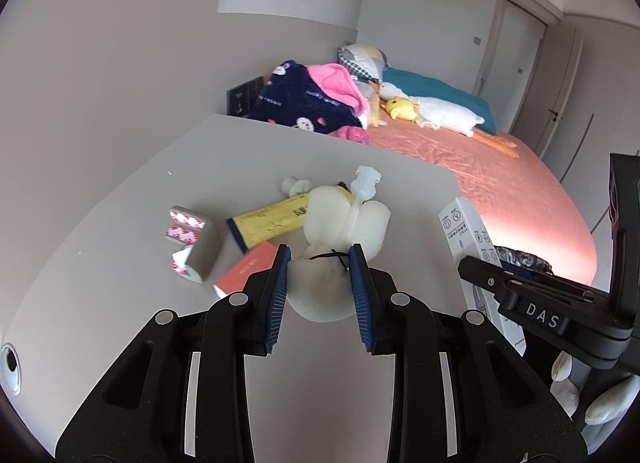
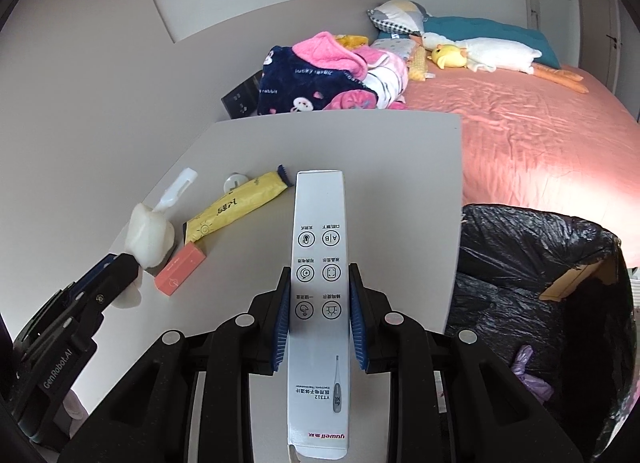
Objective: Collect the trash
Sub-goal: 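Carry the plush toy and thermometer box over the bin and open both grippers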
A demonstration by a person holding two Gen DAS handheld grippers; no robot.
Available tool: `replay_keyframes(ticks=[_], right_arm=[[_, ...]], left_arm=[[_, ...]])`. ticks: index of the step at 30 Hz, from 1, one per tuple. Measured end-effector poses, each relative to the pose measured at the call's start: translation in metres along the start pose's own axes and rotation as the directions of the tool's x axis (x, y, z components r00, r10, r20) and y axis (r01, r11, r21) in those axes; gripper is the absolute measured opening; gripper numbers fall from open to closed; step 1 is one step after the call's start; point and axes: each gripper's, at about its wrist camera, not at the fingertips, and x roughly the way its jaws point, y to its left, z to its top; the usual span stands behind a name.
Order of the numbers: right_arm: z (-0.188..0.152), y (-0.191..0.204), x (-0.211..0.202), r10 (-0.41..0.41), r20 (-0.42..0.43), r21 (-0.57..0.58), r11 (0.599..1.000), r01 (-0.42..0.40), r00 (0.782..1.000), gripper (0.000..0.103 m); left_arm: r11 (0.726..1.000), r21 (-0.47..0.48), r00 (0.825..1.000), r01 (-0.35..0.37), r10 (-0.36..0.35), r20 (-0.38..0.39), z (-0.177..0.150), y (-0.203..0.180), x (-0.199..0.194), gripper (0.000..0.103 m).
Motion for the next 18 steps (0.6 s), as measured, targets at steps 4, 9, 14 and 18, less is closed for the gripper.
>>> replay_keyframes(ticks=[4, 9, 14, 18], right_arm=[[-0.001, -0.012, -0.011, -0.007, 0.013, 0.002, 1.0, 0.007, 1.0, 0.028], [-0.002, -0.026, -0.026, -0.021, 0.034, 0.009, 1.0, 0.02, 0.999, 0.028], [-0.003, -0.041, -0.038, -0.036, 0.044, 0.026, 0.999, 0.035, 0.998, 0.028], [-0.004, -0.052, -0.048, -0.044, 0.056, 0.039, 0.998, 0.042, 0.997, 0.028]], left_arm=[[1.0, 0.008, 1.0, 0.024, -0.024, -0.006, -0.002, -0.013, 0.001, 0.03], [0.998, 0.032, 0.999, 0.046, -0.046, -0.013, -0.004, -0.031, 0.002, 0.03], [0.996, 0.053, 0.998, 0.066, -0.065, -0.022, -0.005, -0.049, 0.002, 0.03], [0.994, 0.073, 0.996, 0.084, -0.082, -0.027, -0.005, -0.063, 0.002, 0.03]])
